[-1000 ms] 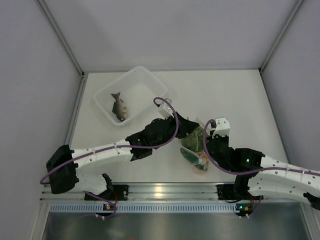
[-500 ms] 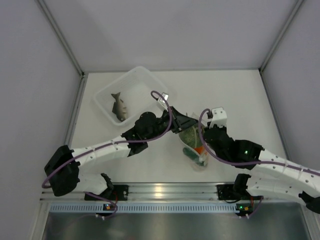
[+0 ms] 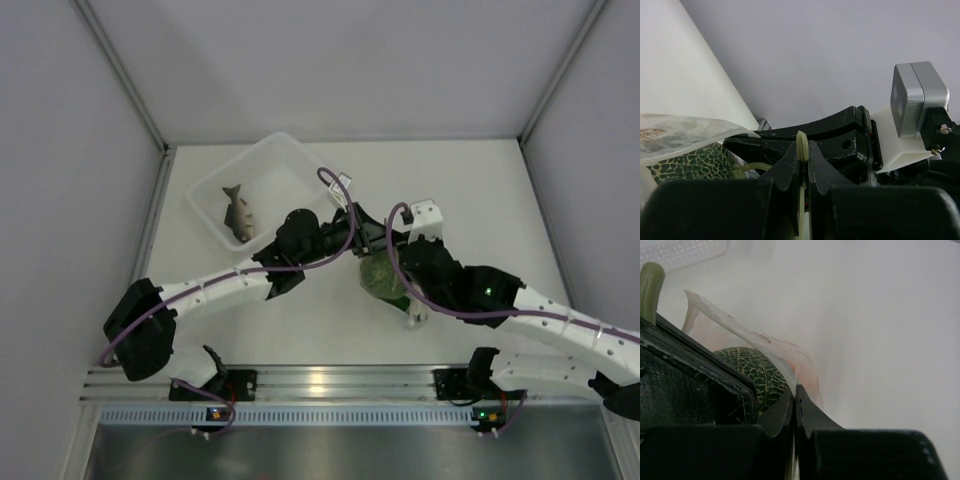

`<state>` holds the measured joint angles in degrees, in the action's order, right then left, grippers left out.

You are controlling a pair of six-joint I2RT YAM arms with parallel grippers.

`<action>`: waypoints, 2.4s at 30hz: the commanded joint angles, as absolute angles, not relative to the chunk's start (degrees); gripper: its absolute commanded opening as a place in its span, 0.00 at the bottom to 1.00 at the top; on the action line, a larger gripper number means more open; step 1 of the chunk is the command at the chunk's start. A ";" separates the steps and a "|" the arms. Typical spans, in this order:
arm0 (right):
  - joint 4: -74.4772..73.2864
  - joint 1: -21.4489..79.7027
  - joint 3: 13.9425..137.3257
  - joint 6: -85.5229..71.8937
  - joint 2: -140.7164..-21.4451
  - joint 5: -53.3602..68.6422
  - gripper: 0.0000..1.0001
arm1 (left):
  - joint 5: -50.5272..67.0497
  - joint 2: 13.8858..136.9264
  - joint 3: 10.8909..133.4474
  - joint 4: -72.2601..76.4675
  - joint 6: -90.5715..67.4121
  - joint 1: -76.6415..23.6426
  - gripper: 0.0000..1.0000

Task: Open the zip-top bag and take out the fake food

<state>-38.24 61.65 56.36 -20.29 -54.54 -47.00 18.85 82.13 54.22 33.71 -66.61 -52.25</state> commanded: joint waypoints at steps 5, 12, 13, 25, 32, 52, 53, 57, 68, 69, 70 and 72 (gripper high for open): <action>-35.78 59.68 54.15 -21.00 -55.20 -47.20 0.00 | 22.67 77.35 54.84 40.34 -67.85 -51.24 0.00; -34.10 57.22 50.71 -21.88 -53.35 -46.23 0.00 | 21.27 72.96 51.16 40.43 -69.96 -48.52 0.00; -33.67 57.13 50.45 -21.97 -53.09 -46.23 0.00 | 21.10 72.69 50.80 40.34 -70.40 -47.73 0.00; -29.79 54.05 46.14 -22.94 -50.81 -45.26 0.00 | 21.44 65.57 47.20 40.69 -74.09 -35.18 0.00; -31.64 53.96 46.93 -22.50 -47.73 -44.74 0.00 | 19.78 62.05 48.69 32.96 -72.16 -25.85 0.00; -34.63 53.79 45.97 -23.38 -41.75 -44.30 0.00 | 0.62 66.43 65.38 -1.39 -51.69 -16.17 0.00; -34.45 53.88 45.97 -23.47 -41.49 -44.04 0.00 | -1.39 67.05 65.91 -1.41 -50.98 -16.08 0.00; -34.02 53.79 46.49 -22.85 -40.70 -42.98 0.00 | -4.13 71.18 68.29 -1.23 -48.52 -15.56 0.00; -31.03 53.79 45.00 -21.80 -39.81 -40.17 0.00 | 5.44 90.15 76.20 10.53 -48.51 -9.67 0.00; -30.85 53.88 44.91 -21.36 -39.90 -39.90 0.00 | 5.97 91.13 76.46 12.64 -48.78 -9.32 0.00; -30.41 53.88 44.74 -21.01 -39.99 -39.82 0.00 | 6.85 92.36 77.07 13.70 -49.13 -9.14 0.00; -30.06 53.79 44.74 -20.48 -40.34 -39.38 0.00 | 8.51 95.53 78.13 14.85 -50.27 -8.27 0.00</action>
